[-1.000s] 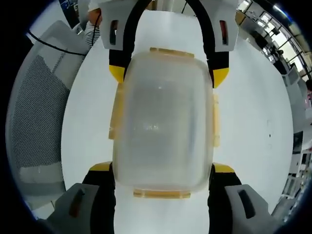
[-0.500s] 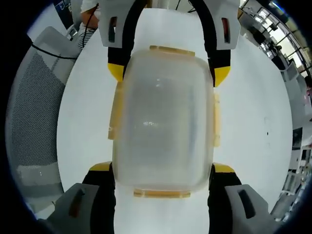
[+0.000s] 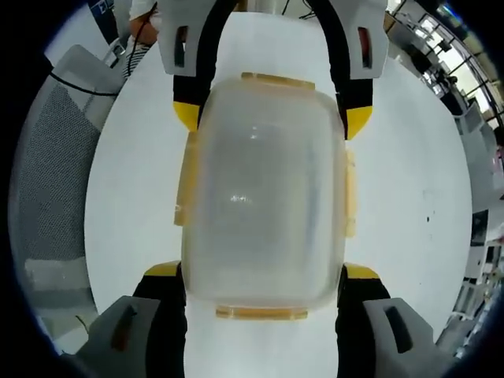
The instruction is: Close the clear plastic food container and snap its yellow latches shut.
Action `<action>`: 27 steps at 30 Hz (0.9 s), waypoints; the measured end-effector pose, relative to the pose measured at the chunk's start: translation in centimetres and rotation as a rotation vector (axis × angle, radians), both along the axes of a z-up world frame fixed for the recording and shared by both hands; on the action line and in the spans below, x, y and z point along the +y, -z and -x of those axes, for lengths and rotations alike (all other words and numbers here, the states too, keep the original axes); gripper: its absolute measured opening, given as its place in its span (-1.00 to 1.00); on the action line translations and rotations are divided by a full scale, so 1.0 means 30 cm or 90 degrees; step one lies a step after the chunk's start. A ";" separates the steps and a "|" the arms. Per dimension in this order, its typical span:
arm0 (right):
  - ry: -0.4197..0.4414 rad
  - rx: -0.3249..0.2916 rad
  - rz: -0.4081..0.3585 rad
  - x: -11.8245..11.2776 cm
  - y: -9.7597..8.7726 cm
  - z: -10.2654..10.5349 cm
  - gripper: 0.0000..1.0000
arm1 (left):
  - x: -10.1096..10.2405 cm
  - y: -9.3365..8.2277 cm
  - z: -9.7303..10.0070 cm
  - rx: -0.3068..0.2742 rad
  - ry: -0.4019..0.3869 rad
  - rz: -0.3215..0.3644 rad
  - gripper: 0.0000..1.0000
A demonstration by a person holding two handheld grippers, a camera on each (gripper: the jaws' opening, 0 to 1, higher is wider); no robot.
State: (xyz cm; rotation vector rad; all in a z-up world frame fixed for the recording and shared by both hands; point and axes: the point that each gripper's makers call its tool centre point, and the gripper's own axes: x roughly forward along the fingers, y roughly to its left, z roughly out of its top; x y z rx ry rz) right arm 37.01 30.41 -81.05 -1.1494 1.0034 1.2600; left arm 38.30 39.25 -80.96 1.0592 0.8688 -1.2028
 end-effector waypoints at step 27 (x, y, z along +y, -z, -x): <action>-0.007 -0.005 -0.004 -0.004 0.003 -0.097 0.52 | -0.003 0.001 -0.092 0.001 -0.012 0.009 0.57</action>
